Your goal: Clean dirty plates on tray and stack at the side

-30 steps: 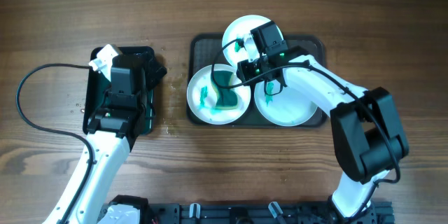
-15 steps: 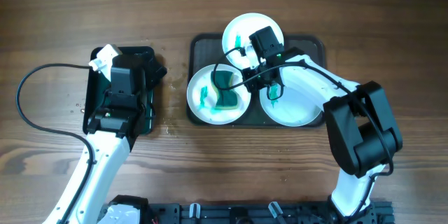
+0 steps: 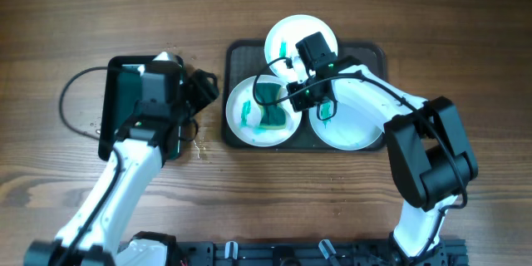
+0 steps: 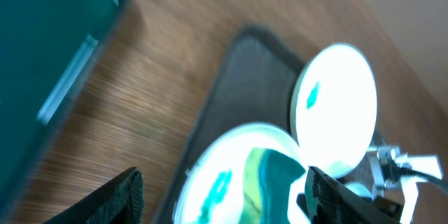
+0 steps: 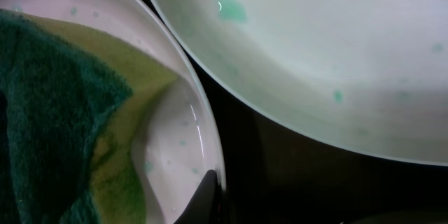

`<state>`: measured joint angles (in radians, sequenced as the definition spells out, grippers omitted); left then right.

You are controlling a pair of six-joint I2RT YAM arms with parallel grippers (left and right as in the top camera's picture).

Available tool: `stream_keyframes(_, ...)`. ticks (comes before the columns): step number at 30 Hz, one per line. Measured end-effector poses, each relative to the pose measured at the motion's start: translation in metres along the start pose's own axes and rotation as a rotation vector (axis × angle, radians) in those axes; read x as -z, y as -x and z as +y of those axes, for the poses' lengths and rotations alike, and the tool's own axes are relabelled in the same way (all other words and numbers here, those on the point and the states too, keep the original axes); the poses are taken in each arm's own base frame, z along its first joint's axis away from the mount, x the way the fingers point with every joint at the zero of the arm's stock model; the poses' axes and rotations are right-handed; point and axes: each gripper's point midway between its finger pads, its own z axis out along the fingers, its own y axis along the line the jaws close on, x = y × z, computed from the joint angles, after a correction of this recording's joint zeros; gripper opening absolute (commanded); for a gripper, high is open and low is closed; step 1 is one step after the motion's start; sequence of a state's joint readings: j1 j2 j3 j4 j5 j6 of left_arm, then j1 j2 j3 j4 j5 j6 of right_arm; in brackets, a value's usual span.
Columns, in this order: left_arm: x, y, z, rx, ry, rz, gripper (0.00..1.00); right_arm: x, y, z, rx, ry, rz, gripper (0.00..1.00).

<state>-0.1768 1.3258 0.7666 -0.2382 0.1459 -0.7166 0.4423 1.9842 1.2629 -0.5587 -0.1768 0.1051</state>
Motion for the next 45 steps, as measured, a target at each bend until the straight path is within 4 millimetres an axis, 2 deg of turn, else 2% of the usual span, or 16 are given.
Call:
stream_keyframes(1, -0.004, -0.004, -0.003, -0.004, -0.015, 0.017, 0.64, 0.000, 0.000, 0.000, -0.002, 0.002, 0.000, 0.04)
stream_keyframes(3, -0.019, -0.010, -0.023, -0.040, -0.092, 0.035, 0.59, 0.000, 0.000, 0.001, -0.004, 0.011, 0.000, 0.05)
stream_keyframes(5, -0.031, -0.026, -0.039, -0.081, -0.145, 0.076, 0.50, 0.000, 0.000, 0.003, -0.005, 0.023, 0.000, 0.05)
stream_keyframes(7, -0.040, -0.038, -0.046, -0.104, -0.167, 0.104, 0.48, 0.000, 0.001, 0.004, -0.006, 0.032, -0.001, 0.06)
stream_keyframes(9, -0.049, -0.050, -0.048, -0.126, -0.170, 0.132, 0.49, 0.000, 0.001, 0.005, -0.005, 0.035, -0.004, 0.09)
stream_keyframes(15, -0.075, -0.083, -0.038, -0.150, -0.127, 0.219, 0.49, 0.000, 0.004, 0.007, -0.002, 0.045, -0.015, 0.09)
stream_keyframes(16, -0.077, -0.086, -0.039, -0.156, -0.131, 0.222, 0.56, 0.001, 0.004, 0.007, -0.001, 0.046, -0.016, 0.09)
stream_keyframes(17, -0.078, -0.088, -0.041, -0.162, -0.139, 0.222, 0.57, 0.000, 0.004, 0.007, -0.001, 0.048, -0.015, 0.09)
stream_keyframes(20, -0.080, -0.095, -0.054, -0.190, -0.175, 0.220, 0.50, 0.000, 0.004, 0.007, -0.001, 0.049, -0.015, 0.09)
stream_keyframes(22, -0.079, -0.101, -0.060, -0.206, -0.191, 0.222, 0.50, 0.000, 0.004, 0.007, -0.002, 0.049, -0.015, 0.09)
stream_keyframes(26, -0.080, -0.109, -0.063, -0.223, -0.180, 0.219, 0.55, 0.000, 0.004, 0.007, -0.001, 0.049, -0.015, 0.09)
stream_keyframes(33, -0.088, -0.116, -0.058, -0.223, -0.111, 0.180, 0.54, 0.000, 0.005, 0.007, -0.001, 0.049, -0.019, 0.09)
stream_keyframes(37, -0.093, -0.122, -0.053, -0.231, -0.076, 0.164, 0.48, 0.000, 0.005, 0.007, -0.001, 0.049, -0.020, 0.09)
stream_keyframes(39, -0.095, -0.122, -0.051, -0.231, -0.067, 0.158, 0.40, 0.000, 0.005, 0.007, -0.001, 0.049, -0.020, 0.09)
stream_keyframes(44, -0.096, -0.118, -0.047, -0.219, -0.037, 0.130, 0.05, 0.000, 0.006, 0.007, -0.001, 0.049, -0.021, 0.09)
stream_keyframes(45, -0.097, -0.116, -0.046, -0.225, -0.031, 0.122, 0.04, 0.000, 0.006, 0.007, 0.000, 0.050, -0.022, 0.09)
